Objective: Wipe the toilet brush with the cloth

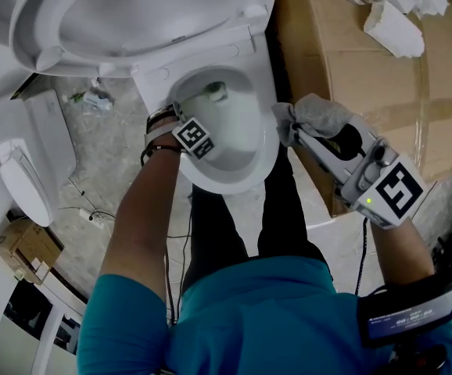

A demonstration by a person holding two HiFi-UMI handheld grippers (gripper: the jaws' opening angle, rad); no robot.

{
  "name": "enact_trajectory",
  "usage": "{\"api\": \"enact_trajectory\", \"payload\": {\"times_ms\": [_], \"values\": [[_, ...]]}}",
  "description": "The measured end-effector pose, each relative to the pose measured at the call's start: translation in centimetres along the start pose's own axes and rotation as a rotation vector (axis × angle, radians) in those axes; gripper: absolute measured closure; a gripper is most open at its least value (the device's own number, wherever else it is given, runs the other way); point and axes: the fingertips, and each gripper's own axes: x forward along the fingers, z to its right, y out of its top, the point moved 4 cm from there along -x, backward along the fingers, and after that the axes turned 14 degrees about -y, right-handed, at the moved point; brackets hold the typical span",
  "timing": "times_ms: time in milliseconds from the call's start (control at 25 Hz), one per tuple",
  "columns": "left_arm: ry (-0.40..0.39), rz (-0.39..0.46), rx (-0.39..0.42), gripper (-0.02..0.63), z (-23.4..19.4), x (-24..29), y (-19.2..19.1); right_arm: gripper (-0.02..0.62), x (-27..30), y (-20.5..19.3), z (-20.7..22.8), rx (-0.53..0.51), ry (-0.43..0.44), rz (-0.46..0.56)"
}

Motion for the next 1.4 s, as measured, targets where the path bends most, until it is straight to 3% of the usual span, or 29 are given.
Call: {"api": "enact_trajectory", "payload": {"times_ms": [200,320,760,920,1400], "values": [[-0.014,0.118,0.017,0.546,0.3,-3.3,-0.2,0.557,0.0,0.6,-0.6,-0.004,0.005,-0.001],[-0.022,0.137,0.054,0.546,1.2,-4.4,-1.1,0.557,-0.2,1.3,-0.7,-0.015,0.002,0.01],[0.014,0.367,-0.184,0.547,-0.5,-15.4,-5.1,0.557,-1.9,6.0,-3.4,-0.051,-0.009,0.018],[0.009,0.425,-0.215,0.548,-0.8,-20.1,-6.1,0.557,-3.3,8.7,-4.7,-0.076,-0.022,0.04],[0.152,0.568,-0.329,0.548,-1.8,-38.5,-12.8,0.557,-10.3,18.5,-8.0,-0.175,-0.063,0.115]]}}
